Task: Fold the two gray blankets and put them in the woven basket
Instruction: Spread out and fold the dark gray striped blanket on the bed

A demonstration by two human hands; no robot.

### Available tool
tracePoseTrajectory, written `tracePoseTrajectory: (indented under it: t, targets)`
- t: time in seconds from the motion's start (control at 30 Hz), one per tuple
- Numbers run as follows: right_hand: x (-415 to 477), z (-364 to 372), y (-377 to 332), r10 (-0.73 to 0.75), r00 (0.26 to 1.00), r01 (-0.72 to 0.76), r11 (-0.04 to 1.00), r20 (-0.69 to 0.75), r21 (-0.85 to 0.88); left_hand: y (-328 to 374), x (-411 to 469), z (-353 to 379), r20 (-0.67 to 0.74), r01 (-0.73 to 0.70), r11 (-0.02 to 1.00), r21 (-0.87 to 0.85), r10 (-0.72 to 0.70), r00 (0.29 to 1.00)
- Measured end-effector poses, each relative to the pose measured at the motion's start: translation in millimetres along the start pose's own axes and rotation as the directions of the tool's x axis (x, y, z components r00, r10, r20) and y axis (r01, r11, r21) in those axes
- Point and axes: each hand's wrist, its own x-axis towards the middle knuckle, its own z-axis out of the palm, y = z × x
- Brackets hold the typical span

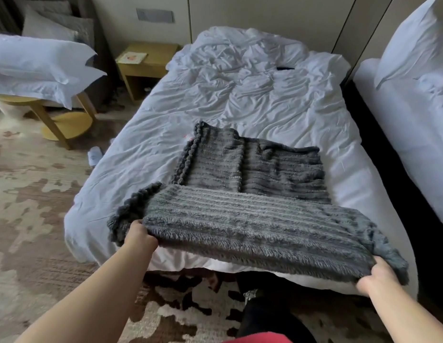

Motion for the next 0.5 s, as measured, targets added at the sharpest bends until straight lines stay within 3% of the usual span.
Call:
tracePoseTrajectory:
  t: [0.17,0.27,0.33,0.4,0.5]
  targets:
    - [-1,38,-20,-0.151,0.988,0.154,0.986,-0.044,0.058,16,2,39,0.121,-0.119,0.991,0.053,0.112,0.986]
    - [14,84,-49,-0.278,0.954,0.259,0.953,0.115,0.156,25,14,83,0.260,-0.259,0.964,0.060,0.235,0.937]
    - [30,124,-67,-0.338,0.918,0.337,0.941,0.208,0.040,26,29,119,0.386,-0.374,0.902,0.214,0.274,0.881]
    - [55,169,-77,-0.461,0.849,0.525,0.792,0.258,-0.312,21,51,156,0.444,-0.561,0.697,0.447,0.371,0.815]
    - [106,233,-79,-0.462,0.733,0.666,0.333,0.500,-0.668,2,97,211,0.525,-0.643,0.264,0.719,0.400,0.752]
